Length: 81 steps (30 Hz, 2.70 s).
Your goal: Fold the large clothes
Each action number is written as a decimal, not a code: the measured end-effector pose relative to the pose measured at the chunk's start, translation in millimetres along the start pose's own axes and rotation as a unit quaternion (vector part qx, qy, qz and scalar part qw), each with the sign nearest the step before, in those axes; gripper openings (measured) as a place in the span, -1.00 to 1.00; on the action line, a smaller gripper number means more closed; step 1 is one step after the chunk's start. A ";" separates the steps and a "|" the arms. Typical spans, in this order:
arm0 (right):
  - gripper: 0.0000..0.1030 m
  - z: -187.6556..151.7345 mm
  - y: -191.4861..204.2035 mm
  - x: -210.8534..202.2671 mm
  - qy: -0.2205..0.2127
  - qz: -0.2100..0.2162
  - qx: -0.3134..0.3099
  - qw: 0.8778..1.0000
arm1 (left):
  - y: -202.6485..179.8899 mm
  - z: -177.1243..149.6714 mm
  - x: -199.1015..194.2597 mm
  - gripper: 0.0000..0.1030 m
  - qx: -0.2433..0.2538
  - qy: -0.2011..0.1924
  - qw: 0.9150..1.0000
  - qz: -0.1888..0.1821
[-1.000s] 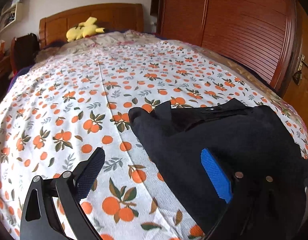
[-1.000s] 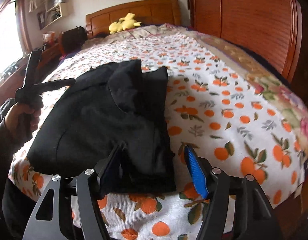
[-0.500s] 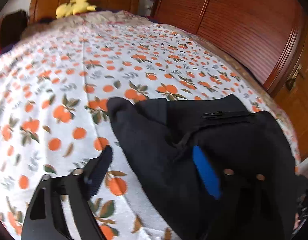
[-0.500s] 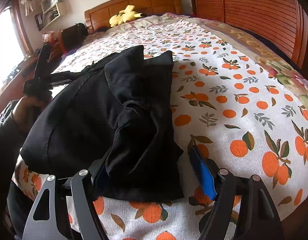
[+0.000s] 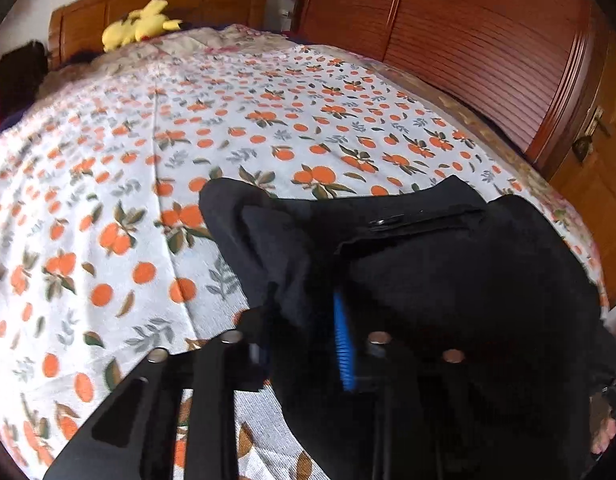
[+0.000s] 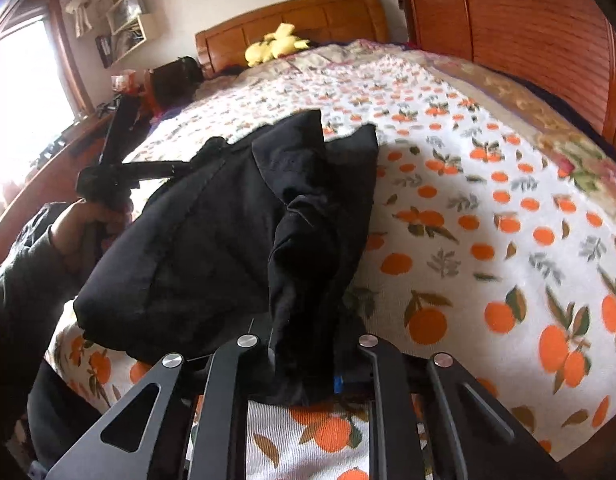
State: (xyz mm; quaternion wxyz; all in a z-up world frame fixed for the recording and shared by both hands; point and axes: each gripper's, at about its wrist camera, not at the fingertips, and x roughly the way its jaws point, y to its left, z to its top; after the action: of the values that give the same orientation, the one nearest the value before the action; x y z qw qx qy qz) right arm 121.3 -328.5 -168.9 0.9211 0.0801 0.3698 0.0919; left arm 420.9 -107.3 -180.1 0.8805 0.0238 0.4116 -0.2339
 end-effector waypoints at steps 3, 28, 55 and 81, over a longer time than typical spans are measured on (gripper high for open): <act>-0.76 8.7 -5.6 -11.1 -0.026 0.000 -0.003 1.000 | -6.4 6.1 -13.5 -0.66 -0.003 -0.018 1.000 0.007; -0.77 69.9 -261.1 -188.7 -0.152 -0.191 0.008 0.970 | -359.5 148.6 32.8 -0.69 0.098 -0.107 0.985 -0.095; -0.40 77.5 -289.5 -196.7 -0.173 -0.243 0.008 0.954 | -404.4 100.5 49.6 0.26 0.174 -0.093 0.976 -0.093; 0.14 67.1 -323.4 -152.2 -0.089 -0.300 0.088 0.946 | -328.1 14.3 -96.9 0.95 0.171 -0.166 0.969 -0.067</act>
State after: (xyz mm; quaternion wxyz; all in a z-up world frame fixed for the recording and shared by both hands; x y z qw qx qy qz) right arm 95.6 -682.4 -89.3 0.9246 0.0542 0.2994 -0.2294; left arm 236.1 -364.5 -49.9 0.9017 0.1074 0.2138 -0.3600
